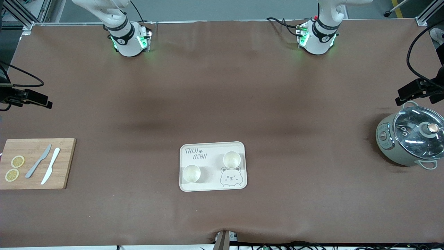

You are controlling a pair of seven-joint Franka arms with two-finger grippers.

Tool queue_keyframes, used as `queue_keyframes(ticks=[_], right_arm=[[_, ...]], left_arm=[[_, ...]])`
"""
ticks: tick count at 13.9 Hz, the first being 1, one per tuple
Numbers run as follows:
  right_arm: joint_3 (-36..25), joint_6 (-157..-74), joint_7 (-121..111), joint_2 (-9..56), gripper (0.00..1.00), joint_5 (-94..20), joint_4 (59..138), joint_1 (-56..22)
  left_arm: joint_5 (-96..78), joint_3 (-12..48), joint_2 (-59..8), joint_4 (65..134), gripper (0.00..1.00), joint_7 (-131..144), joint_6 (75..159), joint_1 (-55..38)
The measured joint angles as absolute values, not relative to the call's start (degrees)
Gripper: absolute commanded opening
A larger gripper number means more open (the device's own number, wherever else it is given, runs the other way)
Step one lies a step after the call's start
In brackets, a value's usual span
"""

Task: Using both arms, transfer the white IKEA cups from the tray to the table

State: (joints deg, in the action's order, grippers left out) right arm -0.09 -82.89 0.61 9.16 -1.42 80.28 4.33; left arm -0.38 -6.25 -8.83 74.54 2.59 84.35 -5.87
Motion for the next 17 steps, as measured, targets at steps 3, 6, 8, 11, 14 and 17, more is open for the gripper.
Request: queue_keyframes(ticks=[3,6,8,11,14,17], right_arm=[[-0.1,-82.9,0.6,9.2,1.00,-1.4,80.3,4.3],[0.1,-83.0,0.6,9.2,1.00,-1.4,80.3,4.3],[0.2,-83.3,0.6,9.2,1.00,-1.4,80.2,4.3],[0.4,-83.4,0.6,9.1,1.00,-1.4,79.4,3.6],[0.5,-83.4,2.1,9.1,1.00,-1.4,79.0,2.2],[0.5,-84.0,4.2,9.2,1.00,-1.5,79.1,0.3]], left_arm=[[-0.4,-6.3,-8.8,74.5,1.00,2.4,84.3,-5.8],[-0.4,-6.3,-8.8,74.5,1.00,2.2,84.3,-5.4],[-0.4,-6.3,-8.8,74.5,1.00,2.2,84.3,-5.3],[-0.4,-6.3,-8.8,74.6,1.00,2.3,84.3,-5.0],[-0.4,-6.3,-9.0,75.1,1.00,2.7,84.4,-4.9],[-0.4,-6.0,-10.5,75.5,1.00,2.7,84.4,-5.2]])
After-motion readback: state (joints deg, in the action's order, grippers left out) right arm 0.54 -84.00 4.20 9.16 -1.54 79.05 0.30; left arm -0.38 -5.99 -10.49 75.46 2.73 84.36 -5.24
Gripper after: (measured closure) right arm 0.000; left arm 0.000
